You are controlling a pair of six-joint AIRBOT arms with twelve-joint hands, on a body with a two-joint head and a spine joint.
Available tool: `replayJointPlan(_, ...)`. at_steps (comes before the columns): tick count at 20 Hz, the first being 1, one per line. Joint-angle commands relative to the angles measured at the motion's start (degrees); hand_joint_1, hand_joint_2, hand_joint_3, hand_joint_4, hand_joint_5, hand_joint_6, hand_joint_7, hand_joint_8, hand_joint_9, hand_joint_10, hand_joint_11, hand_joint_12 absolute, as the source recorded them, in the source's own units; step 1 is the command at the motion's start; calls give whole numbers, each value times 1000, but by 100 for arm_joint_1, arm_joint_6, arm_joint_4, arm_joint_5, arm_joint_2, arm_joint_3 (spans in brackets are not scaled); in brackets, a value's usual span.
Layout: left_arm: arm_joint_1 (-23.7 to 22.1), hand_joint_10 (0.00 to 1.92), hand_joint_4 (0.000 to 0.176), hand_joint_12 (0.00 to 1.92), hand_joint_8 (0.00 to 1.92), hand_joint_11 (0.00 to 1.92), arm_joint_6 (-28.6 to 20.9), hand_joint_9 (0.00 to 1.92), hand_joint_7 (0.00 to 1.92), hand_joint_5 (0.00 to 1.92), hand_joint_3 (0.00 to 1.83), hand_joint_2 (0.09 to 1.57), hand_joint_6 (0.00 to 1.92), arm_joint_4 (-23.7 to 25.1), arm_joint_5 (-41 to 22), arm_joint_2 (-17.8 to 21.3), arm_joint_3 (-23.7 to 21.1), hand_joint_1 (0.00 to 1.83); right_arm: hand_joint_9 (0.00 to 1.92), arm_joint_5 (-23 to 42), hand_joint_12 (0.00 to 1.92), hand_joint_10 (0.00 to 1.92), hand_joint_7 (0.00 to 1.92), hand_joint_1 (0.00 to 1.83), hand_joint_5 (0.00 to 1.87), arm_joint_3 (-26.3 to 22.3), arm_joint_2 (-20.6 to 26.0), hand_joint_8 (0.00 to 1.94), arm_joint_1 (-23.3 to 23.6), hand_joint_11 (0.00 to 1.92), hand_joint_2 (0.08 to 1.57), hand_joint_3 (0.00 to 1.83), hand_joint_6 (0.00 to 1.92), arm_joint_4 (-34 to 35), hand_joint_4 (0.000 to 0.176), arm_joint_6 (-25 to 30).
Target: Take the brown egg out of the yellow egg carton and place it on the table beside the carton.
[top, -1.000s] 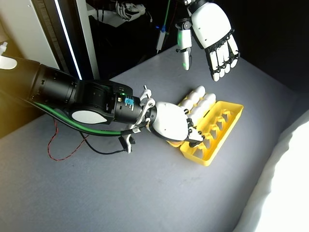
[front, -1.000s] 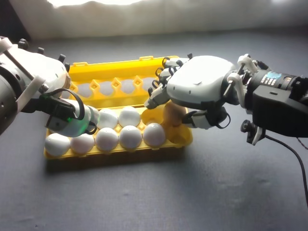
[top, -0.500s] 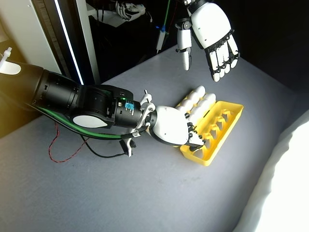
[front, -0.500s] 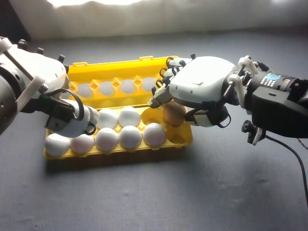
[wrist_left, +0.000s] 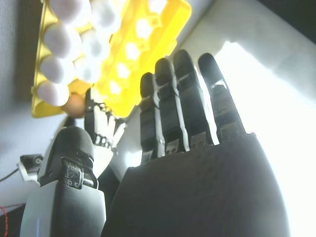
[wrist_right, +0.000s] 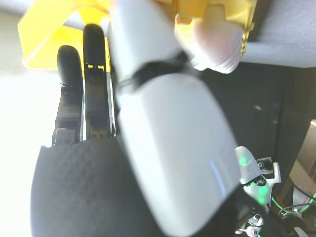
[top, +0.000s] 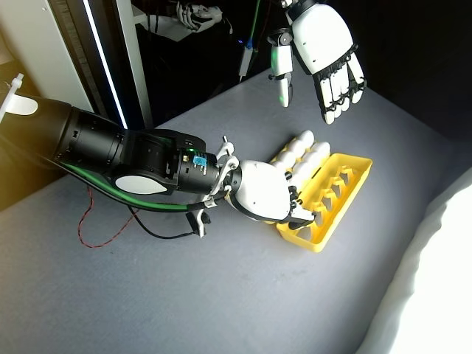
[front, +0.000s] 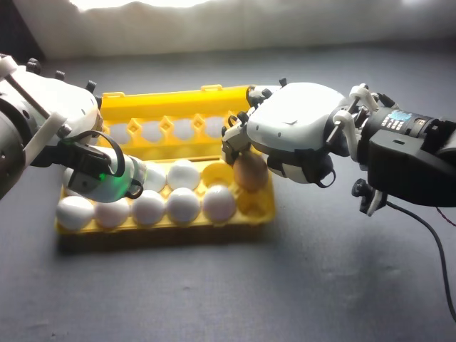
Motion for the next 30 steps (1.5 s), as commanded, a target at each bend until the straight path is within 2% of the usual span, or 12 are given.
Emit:
replayJointPlan(1, -78, 7, 0, 700, 4, 0, 18, 391, 441, 388, 0, 1284, 6, 484, -30, 85, -19, 79, 626, 520, 1914, 1536, 680, 1457, 630, -1, 31, 1354, 17, 450, 1266, 1, 1390, -17, 0, 13)
replayJointPlan(4, -78, 7, 0, 737, 3, 0, 18, 403, 450, 406, 2, 1293, 6, 479, -29, 85, -19, 43, 666, 520, 1921, 1510, 650, 1465, 644, 1, 35, 1385, 18, 458, 1263, 1, 1397, -17, 0, 13)
replayJointPlan(14, -79, 9, 0, 701, 6, 0, 18, 406, 451, 413, 0, 1290, 6, 475, -29, 85, -19, 122, 638, 568, 1921, 1520, 674, 1464, 584, 17, 78, 1356, 167, 487, 1268, 0, 1426, -17, 0, 10)
replayJointPlan(15, -79, 9, 0, 799, 4, 0, 18, 434, 474, 431, 2, 1293, 3, 475, -29, 85, -19, 93, 572, 572, 1713, 1754, 567, 1419, 391, 17, 105, 1493, 215, 144, 1300, 1, 1113, -17, 0, 10)
replayJointPlan(16, -79, 2, 0, 742, 1, 0, 18, 401, 440, 393, 6, 1308, 1, 475, -29, 85, -19, 30, 430, 653, 1614, 1234, 510, 1385, 451, 17, 134, 940, 252, 138, 1225, 0, 780, -17, 0, 10)
replayJointPlan(17, -79, 2, 0, 692, 0, 0, 18, 385, 428, 374, 5, 1311, 1, 475, -29, 85, -19, 40, 449, 709, 1588, 1026, 566, 1362, 505, 17, 154, 673, 278, 158, 1207, 0, 607, -17, 0, 10)
replayJointPlan(18, -79, 2, 0, 692, 0, 0, 18, 385, 428, 374, 5, 1311, 1, 475, -29, 84, -19, 40, 449, 708, 1588, 1026, 566, 1362, 505, 17, 168, 673, 298, 158, 1207, 0, 607, -16, 0, 13)
replayJointPlan(19, -79, 1, 0, 577, 1, 0, 18, 344, 388, 331, 2, 1310, 1, 475, -29, 84, -19, 48, 449, 666, 1561, 869, 615, 1356, 537, 13, 184, 430, 325, 127, 1199, 0, 458, -16, 0, 37)
replayJointPlan(23, -79, 16, 0, 749, 11, 0, 19, 428, 471, 416, 0, 1290, 13, 470, -29, 84, -19, 118, 378, 300, 1560, 811, 583, 1325, 479, -114, 318, 320, 378, 39, 1196, 0, 388, -14, 0, 128)
replayJointPlan(25, -79, 14, 0, 761, 9, 0, 19, 433, 476, 423, 0, 1288, 12, 470, -29, 84, -19, 135, 348, 164, 1571, 839, 567, 1317, 466, -269, 405, 317, 337, 7, 1199, 0, 407, -15, 0, 126)
replayJointPlan(27, -80, 2, 0, 669, 1, 0, 19, 395, 442, 385, 3, 1305, 4, 467, -29, 84, -19, 75, 371, -30, 1544, 825, 597, 1328, 477, -358, 458, 324, 327, 31, 1182, 0, 427, -15, 0, 125)
replayJointPlan(30, -80, 8, 0, 733, 5, 0, 19, 423, 468, 408, 0, 1300, 6, 471, -29, 84, -19, 106, 368, -92, 1565, 829, 579, 1338, 473, -392, 502, 314, 340, 14, 1196, 1, 436, -15, 0, 112)
